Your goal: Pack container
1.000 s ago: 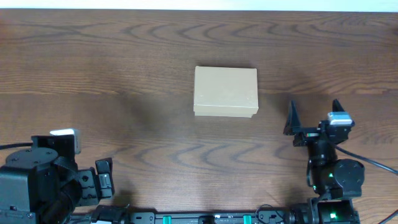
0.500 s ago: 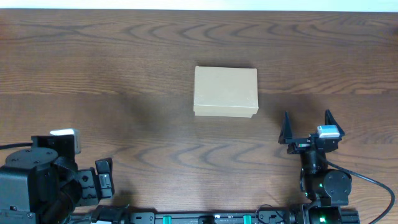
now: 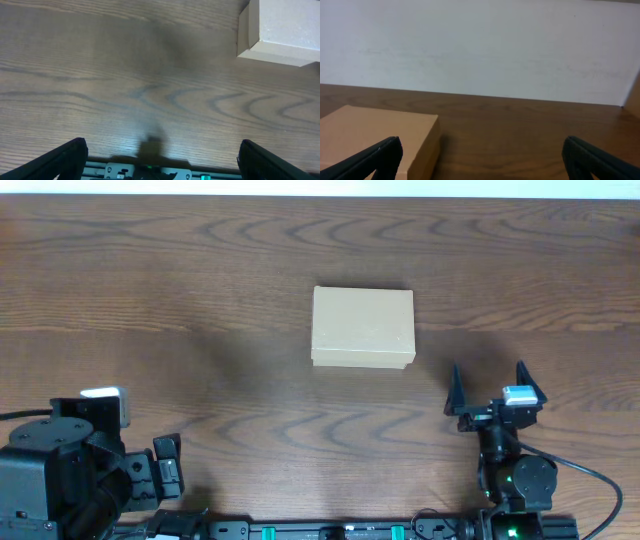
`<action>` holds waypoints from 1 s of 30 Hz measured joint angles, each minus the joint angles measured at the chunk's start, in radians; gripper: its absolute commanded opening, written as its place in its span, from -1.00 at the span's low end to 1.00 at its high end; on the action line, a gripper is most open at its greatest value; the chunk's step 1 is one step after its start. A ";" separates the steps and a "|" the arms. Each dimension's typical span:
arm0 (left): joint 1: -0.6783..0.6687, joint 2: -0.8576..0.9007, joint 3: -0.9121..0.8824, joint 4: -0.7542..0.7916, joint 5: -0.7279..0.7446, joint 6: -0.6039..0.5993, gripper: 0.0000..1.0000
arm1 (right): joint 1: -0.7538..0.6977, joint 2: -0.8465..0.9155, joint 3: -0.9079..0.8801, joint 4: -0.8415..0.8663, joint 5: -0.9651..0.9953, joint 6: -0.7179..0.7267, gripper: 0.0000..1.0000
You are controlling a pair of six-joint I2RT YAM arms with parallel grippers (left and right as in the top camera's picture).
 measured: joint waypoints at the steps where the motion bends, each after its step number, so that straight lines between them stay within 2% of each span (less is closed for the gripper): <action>1: 0.000 0.000 0.000 0.000 0.000 0.000 0.91 | 0.000 -0.014 -0.008 0.000 0.000 0.000 0.99; 9: 0.000 0.000 0.000 0.000 0.000 0.000 0.91 | 0.000 -0.105 -0.037 -0.065 0.000 -0.013 0.99; 16: 0.000 0.000 0.000 0.000 0.000 0.000 0.91 | 0.000 -0.140 -0.041 -0.237 -0.001 -0.036 0.98; 30: 0.000 0.000 0.000 0.000 0.000 0.000 0.90 | 0.000 -0.149 -0.041 -0.238 0.001 -0.083 0.98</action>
